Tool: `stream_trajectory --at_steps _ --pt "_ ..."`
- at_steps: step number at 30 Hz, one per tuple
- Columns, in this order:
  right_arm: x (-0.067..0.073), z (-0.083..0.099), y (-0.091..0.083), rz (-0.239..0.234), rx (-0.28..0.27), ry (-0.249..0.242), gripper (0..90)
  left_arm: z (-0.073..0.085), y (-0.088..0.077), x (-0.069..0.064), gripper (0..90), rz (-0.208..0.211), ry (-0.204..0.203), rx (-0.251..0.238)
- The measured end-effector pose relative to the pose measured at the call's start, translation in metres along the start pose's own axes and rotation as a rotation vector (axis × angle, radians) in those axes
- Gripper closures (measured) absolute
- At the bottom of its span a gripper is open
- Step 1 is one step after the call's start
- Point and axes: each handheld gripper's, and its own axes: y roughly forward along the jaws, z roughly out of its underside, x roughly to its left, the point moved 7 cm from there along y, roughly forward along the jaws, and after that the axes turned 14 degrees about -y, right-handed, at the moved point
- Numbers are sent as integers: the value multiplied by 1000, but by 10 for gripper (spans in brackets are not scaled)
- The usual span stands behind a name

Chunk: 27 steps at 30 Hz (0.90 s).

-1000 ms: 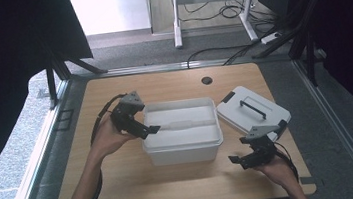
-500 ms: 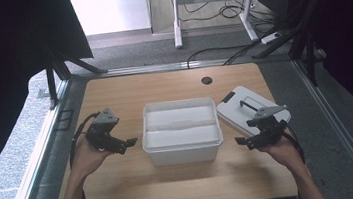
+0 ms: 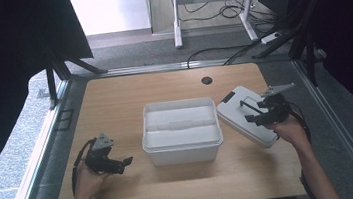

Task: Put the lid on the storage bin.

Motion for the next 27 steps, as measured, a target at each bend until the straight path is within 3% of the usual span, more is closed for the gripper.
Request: stream_trajectory --at_steps 3,5,8,9,11,12,15,17,22,24,27 --pt "-15 5 11 10 25 16 280 10 7 -3 0 -2 -4 -2" --pt "-18 7 14 9 33 23 301 16 12 -6 0 -7 -6 2" --pt "-28 11 25 18 54 22 383 24 18 -10 0 -7 -2 17" --pt "-32 13 31 22 70 22 454 26 20 -11 0 -6 -1 20" --pt "-33 14 34 23 75 19 482 30 24 -13 0 -13 8 36" --pt "-36 16 40 26 83 13 561 32 27 -15 0 -14 17 49" --pt "-39 17 44 33 94 0 637 32 28 -17 0 -7 17 50" --pt "-40 17 46 15 93 15 779 34 31 -18 0 2 15 57" --pt "-43 17 43 31 102 22 836 35 34 -18 0 -1 14 66" --pt "-43 18 39 20 101 50 843 35 34 -17 0 1 11 72" --pt "-42 20 36 20 110 42 844 35 34 -17 0 5 9 74"
